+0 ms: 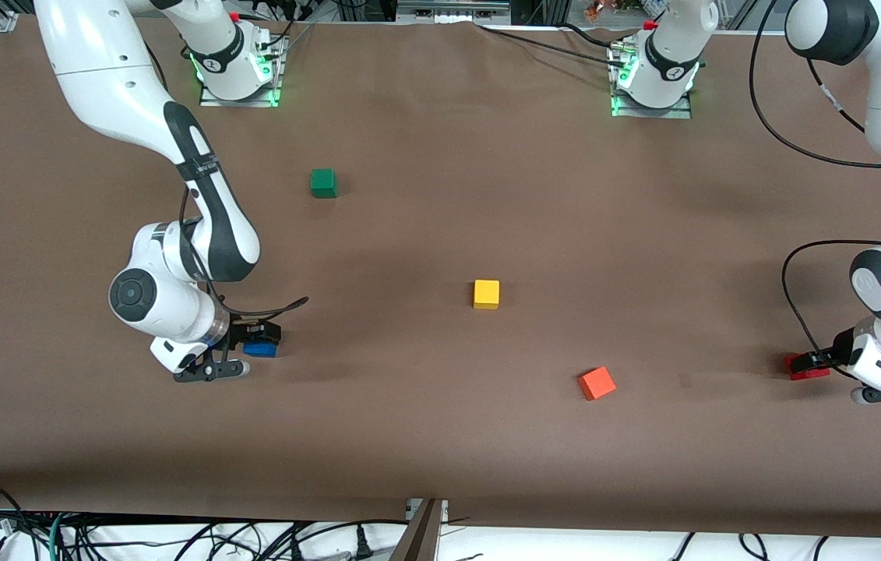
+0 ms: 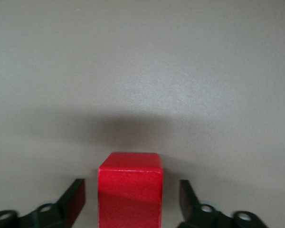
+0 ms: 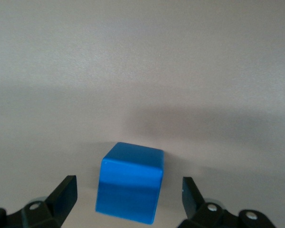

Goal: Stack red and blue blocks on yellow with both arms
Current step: 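Grasp the blue cube with the right gripper while the left gripper grasps the red cube, then carry the red cube with the left gripper over the yellow cube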

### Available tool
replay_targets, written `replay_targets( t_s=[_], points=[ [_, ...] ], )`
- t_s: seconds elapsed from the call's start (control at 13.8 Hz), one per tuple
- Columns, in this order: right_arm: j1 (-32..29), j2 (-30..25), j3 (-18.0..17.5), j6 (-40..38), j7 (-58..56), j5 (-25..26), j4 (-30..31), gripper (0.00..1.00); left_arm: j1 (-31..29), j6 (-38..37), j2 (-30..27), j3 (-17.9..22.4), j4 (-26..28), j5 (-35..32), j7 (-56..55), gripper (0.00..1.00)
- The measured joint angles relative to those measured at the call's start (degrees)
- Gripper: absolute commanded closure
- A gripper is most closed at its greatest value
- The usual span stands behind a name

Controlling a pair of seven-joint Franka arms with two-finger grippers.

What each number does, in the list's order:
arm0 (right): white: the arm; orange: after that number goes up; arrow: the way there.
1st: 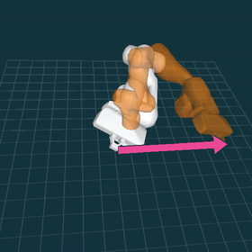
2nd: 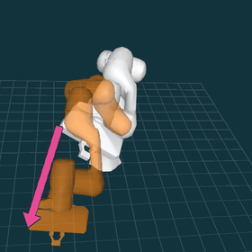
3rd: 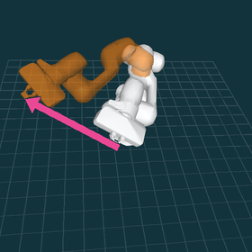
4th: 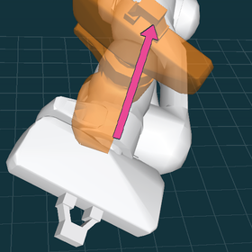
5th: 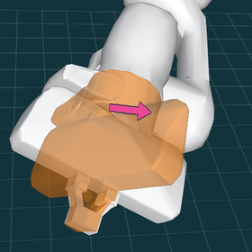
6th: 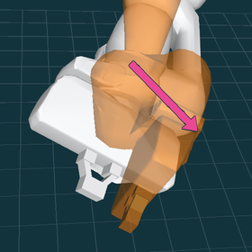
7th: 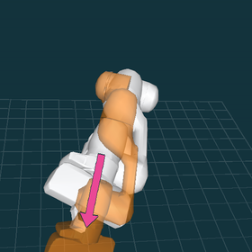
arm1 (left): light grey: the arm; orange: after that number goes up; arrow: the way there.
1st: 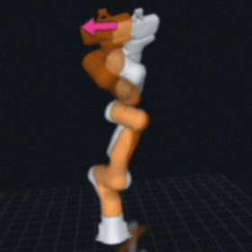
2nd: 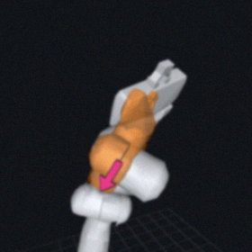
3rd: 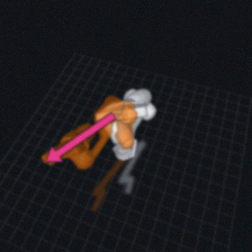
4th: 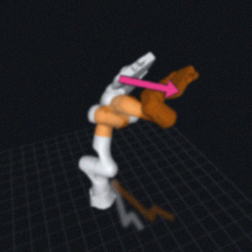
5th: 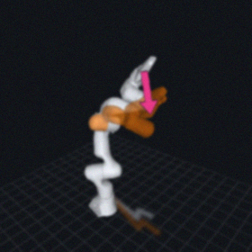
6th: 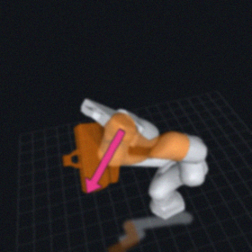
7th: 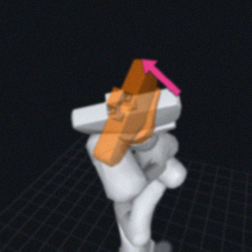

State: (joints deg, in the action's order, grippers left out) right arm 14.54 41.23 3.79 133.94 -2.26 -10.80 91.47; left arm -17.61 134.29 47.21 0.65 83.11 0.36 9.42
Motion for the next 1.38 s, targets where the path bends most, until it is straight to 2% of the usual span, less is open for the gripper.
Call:
replay_targets(
  t_s=[0.15, 0.29, 0.58, 0.87, 1.09, 1.38],
  points=[
    [0.0, 0.6, 0.0, 0.5, 0.0, 0.0, 0.0, 0.51, 0.1, 0.0, 0.1, -0.1, 0.1, 0.0, 2.6, 0.8],
    [0.0, 0.5, 0.0, 0.6, 0.0, 0.0, 0.0, 0.63, 0.1, 0.0, 0.1, -0.1, 0.3, 0.0, 3.1, 0.97],
    [0.0, -0.3, 0.3, -2.3, 0.0, 0.0, -1.3, 0.62, 0.2, -0.2, -0.2, -1.0, 0.0, 0.0, 3.2, 0.98],
    [-0.1, -5.5, 1.0, -19.6, 0.0, 0.9, -8.1, 0.61, 1.9, -8.6, -3.6, -8.1, -2.5, 0.0, 2.3, 0.98],
    [-0.1, -9.4, 1.5, -29.5, 0.0, 3.9, -13.4, 0.61, 10.4, -14.1, -7.0, -9.1, -3.4, 0.0, -3.9, 0.98],
    [0.8, -10.3, 1.5, -31.3, 0.6, 5.1, -16.1, 0.61, 22.4, -16.7, -9.6, -9.3, -3.4, 0.0, -19.6, 0.94]
  ],
)
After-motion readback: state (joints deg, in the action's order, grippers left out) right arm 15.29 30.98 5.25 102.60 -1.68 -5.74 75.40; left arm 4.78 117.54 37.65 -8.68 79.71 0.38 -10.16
